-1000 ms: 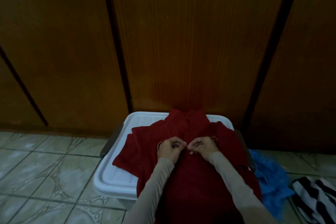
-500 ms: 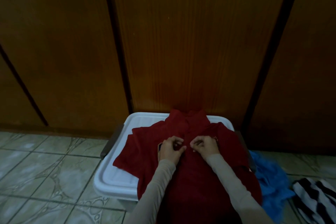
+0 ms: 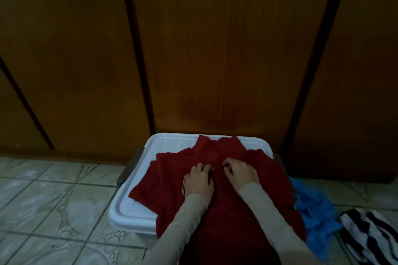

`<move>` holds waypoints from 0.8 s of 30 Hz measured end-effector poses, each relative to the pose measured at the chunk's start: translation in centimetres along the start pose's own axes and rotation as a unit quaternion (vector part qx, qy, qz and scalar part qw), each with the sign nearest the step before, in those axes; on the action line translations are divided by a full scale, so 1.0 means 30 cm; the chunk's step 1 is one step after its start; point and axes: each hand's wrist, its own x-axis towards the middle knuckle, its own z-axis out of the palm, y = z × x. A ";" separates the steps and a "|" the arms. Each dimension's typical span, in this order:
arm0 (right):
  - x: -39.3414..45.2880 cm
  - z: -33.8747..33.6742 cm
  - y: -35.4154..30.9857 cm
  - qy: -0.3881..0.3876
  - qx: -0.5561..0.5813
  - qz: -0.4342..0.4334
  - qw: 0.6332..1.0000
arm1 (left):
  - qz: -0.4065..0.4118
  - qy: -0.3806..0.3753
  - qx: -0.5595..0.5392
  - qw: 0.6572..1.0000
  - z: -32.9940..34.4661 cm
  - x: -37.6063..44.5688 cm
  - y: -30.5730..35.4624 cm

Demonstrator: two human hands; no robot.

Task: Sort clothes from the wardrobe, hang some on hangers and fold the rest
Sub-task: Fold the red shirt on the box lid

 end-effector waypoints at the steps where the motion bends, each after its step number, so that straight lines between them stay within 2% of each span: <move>1: -0.001 -0.001 -0.005 0.002 -0.002 0.001 1.000 | 0.004 0.003 0.010 1.000 -0.005 -0.010 0.001; 4: -0.006 0.005 -0.018 -0.009 -0.019 -0.009 1.000 | 0.004 0.008 0.002 1.000 -0.028 -0.011 -0.001; 8: -0.008 0.008 -0.016 -0.029 -0.016 -0.027 0.999 | -0.026 -0.013 -0.065 0.997 -0.033 0.017 -0.013; 11: -0.006 0.013 -0.014 -0.035 0.009 -0.052 0.998 | -0.056 0.001 -0.115 0.992 -0.026 0.019 -0.023; 16: 0.004 0.015 -0.014 -0.054 0.010 -0.037 0.998 | -0.091 0.025 -0.144 0.985 -0.016 0.015 -0.027; 19: -0.001 -0.003 -0.026 -0.023 0.036 -0.003 0.999 | -0.085 0.029 -0.133 0.987 -0.013 0.017 -0.029; 22: 0.000 -0.024 -0.027 0.022 0.102 0.081 0.991 | -0.073 0.035 -0.126 0.989 -0.009 0.019 -0.031; 24: 0.007 -0.030 -0.014 0.027 0.142 0.125 0.981 | -0.052 0.036 -0.112 0.992 -0.001 0.021 -0.035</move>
